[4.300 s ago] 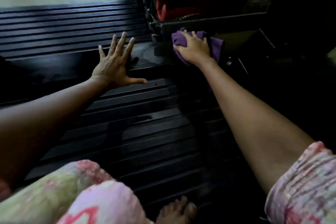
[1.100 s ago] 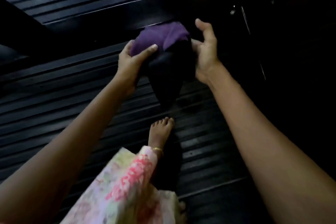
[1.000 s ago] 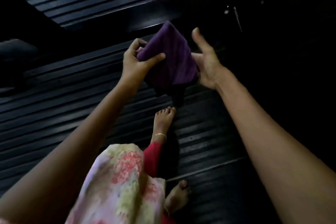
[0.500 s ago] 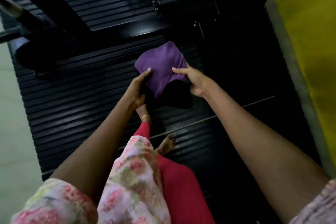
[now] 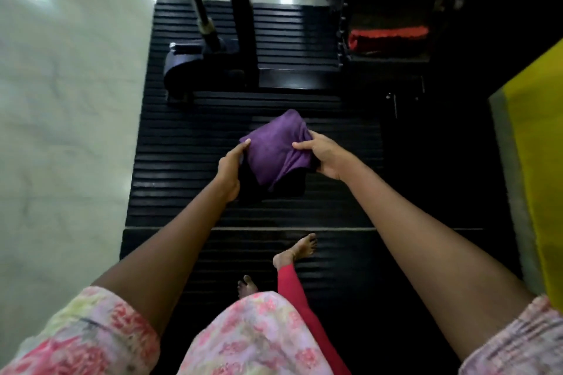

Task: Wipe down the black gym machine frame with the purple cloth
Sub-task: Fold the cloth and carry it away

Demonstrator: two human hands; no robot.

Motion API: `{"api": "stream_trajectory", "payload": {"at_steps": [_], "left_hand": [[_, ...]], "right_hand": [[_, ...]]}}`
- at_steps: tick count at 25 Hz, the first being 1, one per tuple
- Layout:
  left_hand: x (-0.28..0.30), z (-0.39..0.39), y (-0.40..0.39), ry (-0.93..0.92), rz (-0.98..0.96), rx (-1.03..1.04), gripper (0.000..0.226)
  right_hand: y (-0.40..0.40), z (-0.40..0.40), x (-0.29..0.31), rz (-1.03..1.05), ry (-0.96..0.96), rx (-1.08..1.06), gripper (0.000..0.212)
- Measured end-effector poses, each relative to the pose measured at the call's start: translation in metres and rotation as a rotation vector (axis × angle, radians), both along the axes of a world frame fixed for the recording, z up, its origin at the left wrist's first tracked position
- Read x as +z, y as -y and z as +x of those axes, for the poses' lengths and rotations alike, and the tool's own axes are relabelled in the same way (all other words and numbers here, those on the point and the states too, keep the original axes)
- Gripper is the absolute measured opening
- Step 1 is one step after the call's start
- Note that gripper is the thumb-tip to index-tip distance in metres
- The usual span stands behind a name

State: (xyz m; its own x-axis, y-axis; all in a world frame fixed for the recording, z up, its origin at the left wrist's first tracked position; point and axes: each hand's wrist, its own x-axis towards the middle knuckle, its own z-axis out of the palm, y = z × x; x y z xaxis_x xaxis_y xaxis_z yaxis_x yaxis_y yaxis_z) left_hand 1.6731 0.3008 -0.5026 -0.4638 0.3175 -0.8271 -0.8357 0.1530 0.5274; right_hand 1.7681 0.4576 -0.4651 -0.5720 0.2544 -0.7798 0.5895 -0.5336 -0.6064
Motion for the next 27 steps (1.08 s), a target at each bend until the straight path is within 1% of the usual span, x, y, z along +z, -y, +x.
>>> {"api": "stream_trajectory", "payload": {"at_steps": [2, 3, 6, 8, 9, 13, 14, 16, 19, 21, 23, 25, 27], "left_hand": [[0.007, -0.007, 0.044, -0.049, -0.027, 0.11, 0.013], [0.011, -0.012, 0.066, -0.105, -0.066, 0.145, 0.012], [0.026, -0.025, 0.132, -0.255, -0.167, 0.226, 0.019], [0.04, -0.034, 0.165, -0.304, -0.218, 0.285, 0.025], [0.05, -0.043, 0.182, -0.324, -0.231, 0.329, 0.025], [0.092, -0.094, 0.237, -0.315, -0.169, 0.553, 0.011], [0.098, -0.107, 0.248, -0.324, -0.181, 0.595, 0.009], [0.113, -0.126, 0.269, -0.347, -0.209, 0.689, 0.008], [0.126, -0.154, 0.305, -0.327, -0.222, 0.839, 0.008], [0.127, -0.181, 0.34, -0.319, -0.234, 0.934, 0.007], [0.123, -0.214, 0.379, -0.323, -0.224, 1.029, 0.007], [0.123, -0.242, 0.417, -0.319, -0.247, 1.076, 0.011], [0.128, -0.273, 0.464, -0.319, -0.256, 1.11, 0.014]], "right_hand": [[0.034, -0.02, 0.007, -0.01, 0.01, 0.058, 0.044], [0.053, -0.032, 0.011, -0.018, 0.003, 0.089, 0.043], [0.112, -0.073, 0.028, -0.02, -0.035, 0.221, 0.038], [0.144, -0.099, 0.037, -0.027, -0.06, 0.319, 0.037], [0.159, -0.116, 0.043, -0.035, -0.079, 0.37, 0.038], [0.208, -0.191, 0.066, -0.09, -0.136, 0.561, 0.042], [0.217, -0.211, 0.072, -0.092, -0.138, 0.622, 0.043], [0.237, -0.253, 0.084, -0.068, -0.132, 0.762, 0.042], [0.279, -0.316, 0.099, -0.046, -0.13, 0.979, 0.037], [0.319, -0.364, 0.103, -0.025, -0.131, 1.094, 0.035], [0.368, -0.411, 0.105, 0.04, -0.176, 1.218, 0.033], [0.41, -0.448, 0.106, 0.095, -0.206, 1.297, 0.034], [0.461, -0.482, 0.111, 0.087, -0.223, 1.367, 0.031]]}}
